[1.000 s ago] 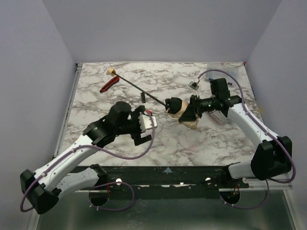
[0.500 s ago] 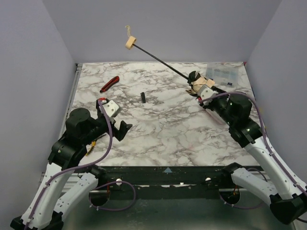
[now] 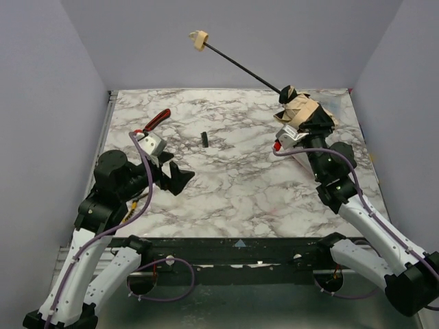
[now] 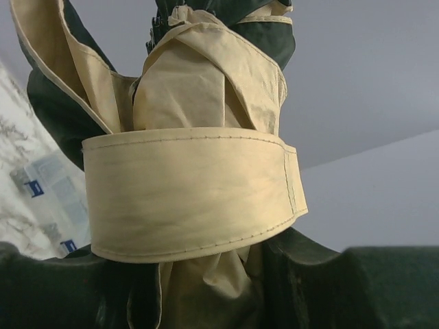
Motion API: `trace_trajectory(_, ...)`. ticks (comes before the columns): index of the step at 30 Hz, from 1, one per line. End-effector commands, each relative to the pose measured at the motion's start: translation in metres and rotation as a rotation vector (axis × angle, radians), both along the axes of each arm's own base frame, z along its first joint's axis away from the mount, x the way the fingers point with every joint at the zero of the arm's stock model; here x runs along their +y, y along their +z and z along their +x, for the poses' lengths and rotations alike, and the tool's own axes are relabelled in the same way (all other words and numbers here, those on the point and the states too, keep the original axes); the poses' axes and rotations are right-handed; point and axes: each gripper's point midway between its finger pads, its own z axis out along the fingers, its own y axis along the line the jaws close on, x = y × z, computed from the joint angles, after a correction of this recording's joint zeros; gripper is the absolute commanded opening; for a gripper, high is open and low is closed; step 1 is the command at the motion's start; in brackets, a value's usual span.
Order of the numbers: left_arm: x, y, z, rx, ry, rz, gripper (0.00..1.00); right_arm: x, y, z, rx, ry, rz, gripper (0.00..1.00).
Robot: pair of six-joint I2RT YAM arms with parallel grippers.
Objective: Open the umbrella
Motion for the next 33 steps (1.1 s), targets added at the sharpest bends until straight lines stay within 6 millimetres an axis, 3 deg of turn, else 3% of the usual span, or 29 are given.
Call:
trace_trajectory(1,-0.023,0.043,0.014,-0.072,-0.062,-0.159,0.98,0.017,0.051,-0.011,-0.177,0.112,0.105,0.00)
trace_trajectory(4,-0.034,0.077,0.012,-0.093,-0.116,-0.247,0.98,0.032,0.066,-0.027,-0.240,0.226,0.130,0.00)
trace_trajectory(8,-0.047,0.115,0.003,-0.107,-0.212,-0.347,0.98,0.056,0.079,-0.042,-0.137,0.371,0.197,0.00)
trace_trajectory(12,-0.052,0.135,0.009,-0.140,-0.236,-0.400,0.98,0.075,0.103,-0.053,0.015,0.516,0.447,0.00)
trace_trajectory(17,-0.051,0.165,0.016,-0.275,-0.234,-0.568,0.98,0.109,0.117,-0.076,0.178,0.755,0.659,0.01)
trace_trajectory(20,-0.049,0.190,0.026,-0.323,-0.205,-0.644,0.98,0.122,0.116,-0.079,0.285,0.811,0.765,0.01)
trace_trajectory(24,-0.051,0.216,0.036,-0.338,-0.225,-0.756,0.97,0.131,0.107,-0.079,0.342,0.838,0.773,0.01)
trace_trajectory(33,-0.058,0.243,0.050,-0.393,-0.239,-0.787,0.96,0.155,0.081,-0.092,0.494,0.945,0.784,0.01)
